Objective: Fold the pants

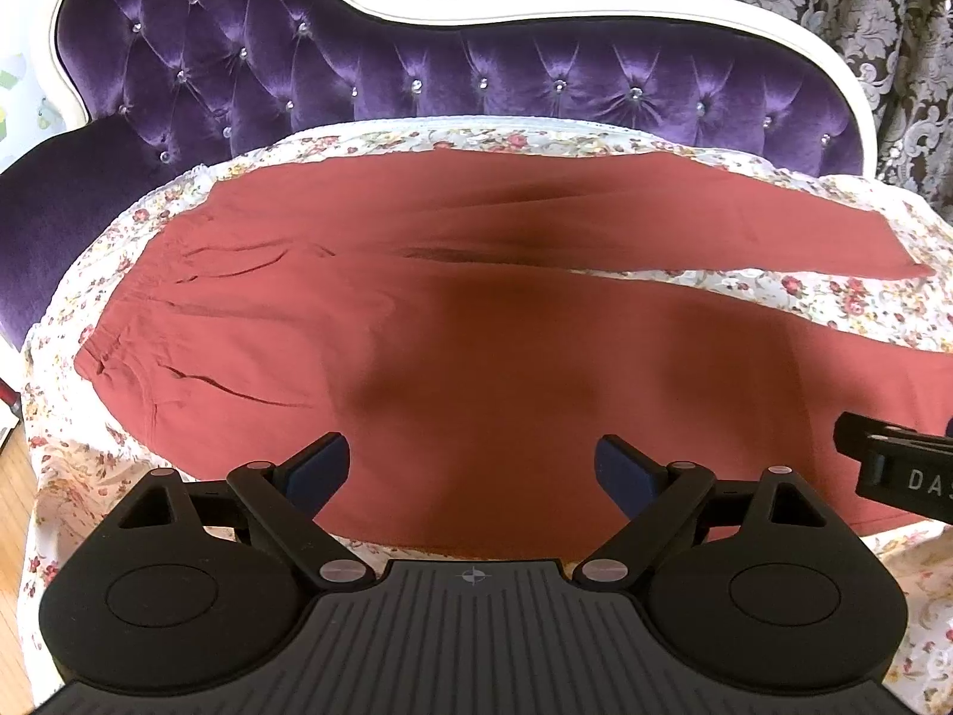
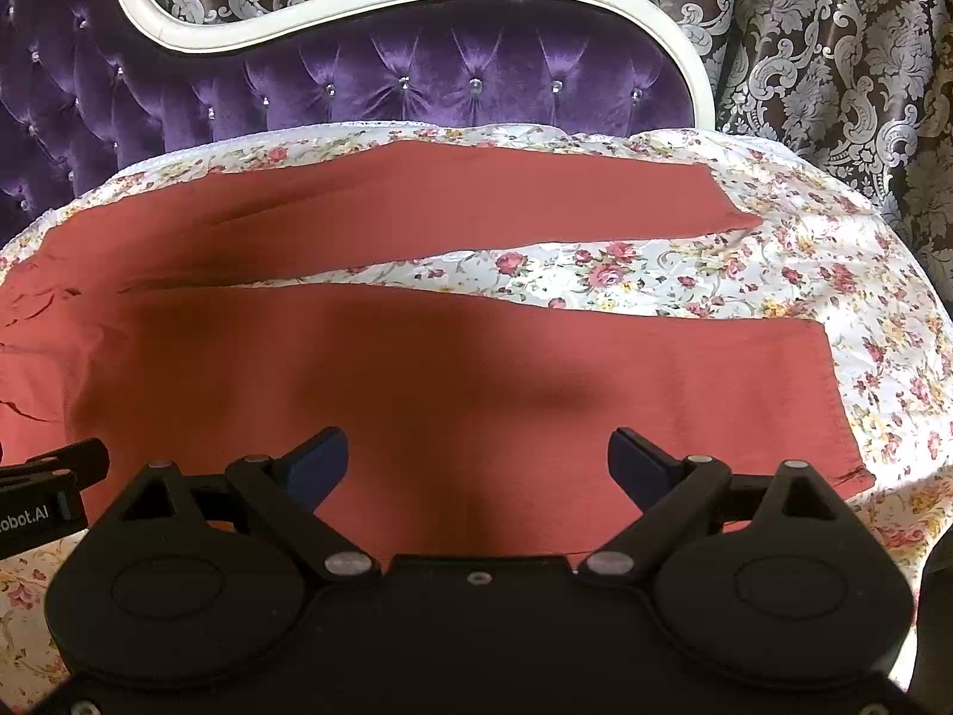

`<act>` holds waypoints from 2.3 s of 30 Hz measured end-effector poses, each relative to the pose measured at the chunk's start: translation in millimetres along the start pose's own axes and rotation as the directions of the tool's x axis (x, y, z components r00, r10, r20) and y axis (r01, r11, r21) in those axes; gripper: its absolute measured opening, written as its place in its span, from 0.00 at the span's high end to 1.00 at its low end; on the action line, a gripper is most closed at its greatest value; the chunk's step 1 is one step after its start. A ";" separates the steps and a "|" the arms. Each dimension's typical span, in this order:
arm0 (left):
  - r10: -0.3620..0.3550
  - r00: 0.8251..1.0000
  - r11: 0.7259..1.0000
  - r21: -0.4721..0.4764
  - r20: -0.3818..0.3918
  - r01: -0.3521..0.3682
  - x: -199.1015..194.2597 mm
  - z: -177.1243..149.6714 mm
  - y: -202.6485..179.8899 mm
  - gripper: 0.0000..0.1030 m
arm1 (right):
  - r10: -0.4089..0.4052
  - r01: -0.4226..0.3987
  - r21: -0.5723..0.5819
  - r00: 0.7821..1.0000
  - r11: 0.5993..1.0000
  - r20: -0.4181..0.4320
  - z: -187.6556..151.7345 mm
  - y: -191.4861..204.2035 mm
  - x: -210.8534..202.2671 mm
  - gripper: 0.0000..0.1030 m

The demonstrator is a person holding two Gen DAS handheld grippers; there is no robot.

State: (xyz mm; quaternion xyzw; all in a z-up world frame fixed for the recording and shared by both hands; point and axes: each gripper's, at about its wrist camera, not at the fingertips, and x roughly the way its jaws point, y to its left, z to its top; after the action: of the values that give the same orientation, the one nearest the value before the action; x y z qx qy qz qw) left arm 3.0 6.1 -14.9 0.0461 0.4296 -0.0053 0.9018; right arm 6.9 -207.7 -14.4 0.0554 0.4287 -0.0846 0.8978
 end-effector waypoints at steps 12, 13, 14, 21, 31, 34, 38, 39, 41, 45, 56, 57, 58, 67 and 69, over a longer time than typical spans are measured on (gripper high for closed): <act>0.011 1.000 1.000 0.007 -0.003 -0.011 2.1 2.1 0.7 0.12 | 0.011 -0.011 0.002 1.000 1.000 -0.010 -1.1 -0.6 3.0 0.08; 0.012 1.000 1.000 0.006 -0.003 -0.012 2.3 1.9 0.8 0.12 | 0.013 -0.013 0.001 1.000 1.000 -0.012 -0.9 -1.3 3.1 0.08; 0.011 1.000 1.000 0.007 -0.004 -0.011 2.4 1.9 1.0 0.12 | 0.014 -0.014 0.000 1.000 1.000 -0.013 -1.2 -1.1 3.2 0.08; 0.008 1.000 1.000 0.010 -0.008 -0.008 3.8 1.2 1.7 0.12 | 0.019 -0.019 -0.001 1.000 1.000 -0.021 -1.4 -0.9 5.1 0.08; 0.012 1.000 1.000 0.013 -0.011 -0.012 5.8 1.7 -0.2 0.12 | 0.027 -0.027 -0.001 0.999 1.000 -0.030 -2.1 0.8 7.2 0.08; 0.015 1.000 1.000 0.015 -0.011 -0.015 6.6 1.5 -1.0 0.12 | 0.028 -0.028 -0.002 0.999 1.000 -0.031 -1.8 1.1 7.2 0.08; 0.016 1.000 1.000 0.014 -0.010 -0.015 6.5 1.4 -1.5 0.12 | 0.029 -0.029 -0.002 0.999 1.000 -0.031 -2.0 1.2 7.1 0.08; 0.016 1.000 1.000 0.015 -0.009 -0.016 6.4 1.2 -1.3 0.12 | 0.030 -0.030 -0.003 0.999 1.000 -0.030 -2.1 1.3 7.2 0.08; 0.015 1.000 1.000 0.016 -0.009 -0.015 6.8 0.7 -0.5 0.12 | 0.033 -0.034 -0.004 0.999 0.999 -0.032 -2.2 0.8 7.4 0.08; 0.017 1.000 1.000 0.018 -0.008 -0.016 6.7 1.1 -1.3 0.12 | 0.045 -0.045 0.001 0.998 0.999 -0.035 -1.9 -0.2 8.3 0.09; 0.005 1.000 1.000 0.017 -0.017 -0.005 11.0 3.1 -2.4 0.12 | 0.062 -0.063 -0.012 0.997 0.998 -0.046 1.6 -0.8 14.3 0.09; 0.002 1.000 1.000 0.016 -0.019 -0.001 12.9 2.9 -2.2 0.12 | 0.064 -0.065 -0.012 0.997 0.998 -0.047 2.9 -0.7 14.9 0.10; 0.001 1.000 1.000 0.017 -0.025 0.000 15.0 2.3 -2.5 0.12 | 0.065 -0.065 -0.009 0.997 0.998 -0.049 4.1 -0.9 15.8 0.11; 0.007 0.999 0.999 0.044 -0.042 -0.005 31.2 13.5 -6.1 0.13 | 0.143 -0.141 0.038 0.988 0.989 -0.049 5.3 -13.8 29.4 0.25; 0.016 0.999 0.999 0.044 -0.043 -0.014 35.0 18.5 -4.4 0.13 | 0.149 -0.149 0.008 0.988 0.989 -0.029 6.4 -16.1 32.5 0.25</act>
State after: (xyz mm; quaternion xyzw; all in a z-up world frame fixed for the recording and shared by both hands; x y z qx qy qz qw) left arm 39.1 1.1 -30.8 0.0689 0.4485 -0.0069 0.8911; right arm 28.7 -228.0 -36.2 0.0909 0.4364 -0.0175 0.8950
